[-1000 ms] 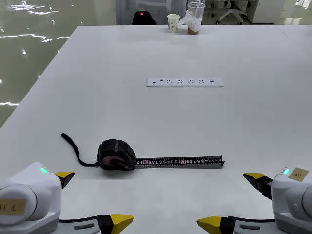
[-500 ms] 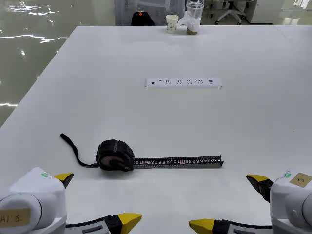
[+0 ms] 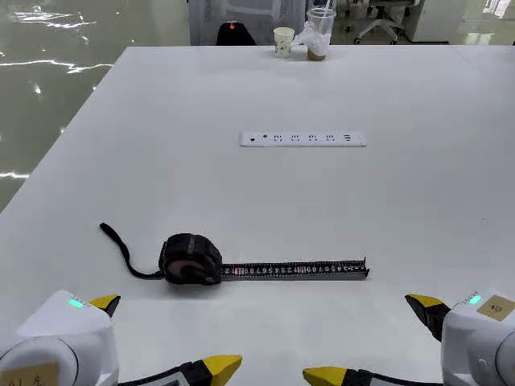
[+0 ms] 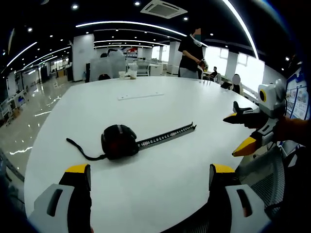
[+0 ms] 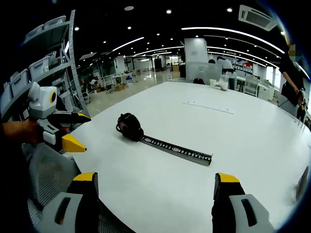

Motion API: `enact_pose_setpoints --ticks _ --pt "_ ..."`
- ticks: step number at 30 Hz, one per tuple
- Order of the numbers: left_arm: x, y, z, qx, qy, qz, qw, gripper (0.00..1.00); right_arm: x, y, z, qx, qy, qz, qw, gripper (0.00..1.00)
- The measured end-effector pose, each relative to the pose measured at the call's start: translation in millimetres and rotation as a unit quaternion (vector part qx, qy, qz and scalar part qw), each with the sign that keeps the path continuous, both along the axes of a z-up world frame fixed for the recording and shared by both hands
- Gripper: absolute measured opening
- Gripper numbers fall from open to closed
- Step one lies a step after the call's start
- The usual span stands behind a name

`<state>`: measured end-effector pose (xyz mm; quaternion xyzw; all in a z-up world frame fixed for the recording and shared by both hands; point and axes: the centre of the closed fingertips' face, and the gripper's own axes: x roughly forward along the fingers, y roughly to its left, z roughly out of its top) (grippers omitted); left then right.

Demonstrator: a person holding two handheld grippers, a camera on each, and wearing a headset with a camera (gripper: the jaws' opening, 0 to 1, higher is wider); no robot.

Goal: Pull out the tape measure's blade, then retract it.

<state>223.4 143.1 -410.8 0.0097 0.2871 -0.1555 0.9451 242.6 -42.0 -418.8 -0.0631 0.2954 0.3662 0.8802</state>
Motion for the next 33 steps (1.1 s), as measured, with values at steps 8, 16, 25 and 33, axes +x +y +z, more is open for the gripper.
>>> enact_pose_setpoints --ticks 8,16,25,33 --pt "-0.1 -1.1 2.5 0.004 -0.006 0.005 1.0 0.99 -1.0 1.3 3.7 0.004 -0.001 -0.015 0.9999 0.99" --pt "-2.0 -2.7 2.6 0.003 -0.005 0.004 1.0 0.99 -2.7 3.3 6.3 0.009 -0.002 -0.02 0.9998 0.99" --pt "-1.4 -1.4 3.5 0.005 -0.009 0.007 0.9999 0.99 -2.8 3.3 8.2 0.009 -0.004 -0.023 0.9997 0.98" --pt "-1.6 -1.2 3.6 0.005 -0.008 0.012 0.9999 0.99 -2.4 3.0 8.1 0.009 -0.005 -0.022 0.9997 0.98"
